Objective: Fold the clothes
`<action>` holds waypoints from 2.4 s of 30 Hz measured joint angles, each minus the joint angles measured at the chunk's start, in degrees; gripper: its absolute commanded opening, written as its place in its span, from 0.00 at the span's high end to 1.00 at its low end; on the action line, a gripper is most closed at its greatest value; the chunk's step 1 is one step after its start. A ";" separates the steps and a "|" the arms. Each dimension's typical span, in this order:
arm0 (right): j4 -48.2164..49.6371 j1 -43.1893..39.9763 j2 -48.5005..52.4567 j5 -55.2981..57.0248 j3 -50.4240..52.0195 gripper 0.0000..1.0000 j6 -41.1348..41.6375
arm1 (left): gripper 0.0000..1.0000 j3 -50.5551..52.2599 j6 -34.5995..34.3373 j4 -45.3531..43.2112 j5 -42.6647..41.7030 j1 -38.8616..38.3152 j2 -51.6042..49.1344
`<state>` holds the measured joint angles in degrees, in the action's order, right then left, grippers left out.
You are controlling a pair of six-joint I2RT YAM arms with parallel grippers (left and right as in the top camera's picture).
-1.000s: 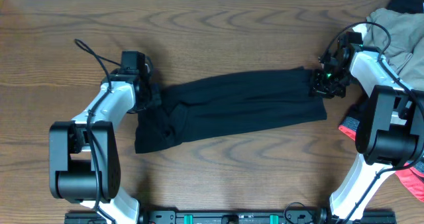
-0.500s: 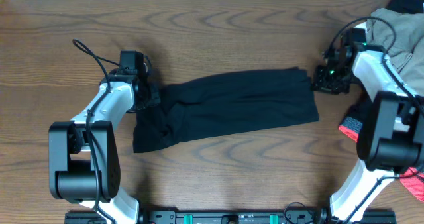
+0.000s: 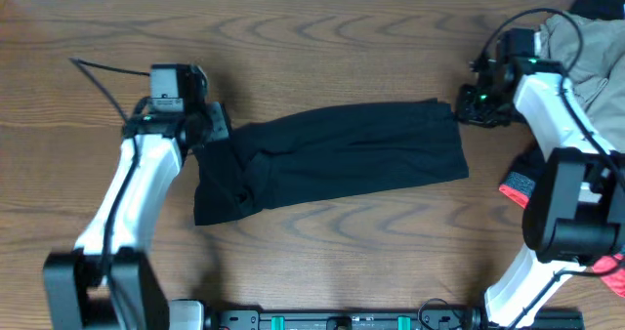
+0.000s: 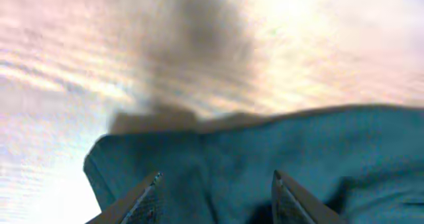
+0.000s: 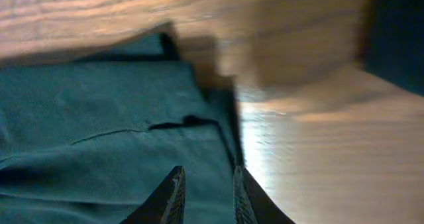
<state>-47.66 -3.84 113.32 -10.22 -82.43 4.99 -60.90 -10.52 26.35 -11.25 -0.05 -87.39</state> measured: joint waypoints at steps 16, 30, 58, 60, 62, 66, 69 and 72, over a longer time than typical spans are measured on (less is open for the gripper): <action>-0.46 2.78 6.01 -0.57 0.04 0.78 -0.02 | 0.48 -0.70 0.02 5.22 -6.91 -11.08 -8.46; -0.92 2.78 6.05 -0.72 0.04 0.78 -0.02 | 0.65 0.55 0.02 14.38 3.80 -12.48 -13.03; -5.77 -6.49 3.89 -12.00 0.04 0.73 -0.04 | 0.60 0.68 -1.92 15.72 15.13 -13.14 -15.63; -7.61 -9.42 2.62 -13.38 0.00 0.73 -0.09 | 0.60 0.68 -1.95 15.65 15.41 -13.14 -15.63; -9.70 -11.52 1.73 -14.16 0.00 0.72 -0.52 | 0.60 0.68 -1.95 15.58 15.76 -13.14 -15.63; -11.72 -12.52 1.53 -15.23 0.55 0.47 -1.57 | 0.60 0.68 -1.95 15.54 16.00 -13.14 -15.63; -11.19 -12.41 1.53 -15.98 2.29 0.28 -2.97 | 0.60 0.68 -1.95 15.50 16.02 -13.14 -15.63; -9.53 -12.41 1.53 -16.65 4.63 0.26 -3.10 | 0.59 0.68 -1.95 15.47 16.04 -13.14 -15.63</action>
<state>-57.19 -16.25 114.85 -26.87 -77.80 1.89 -60.23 -12.47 41.82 4.80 -13.19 -103.02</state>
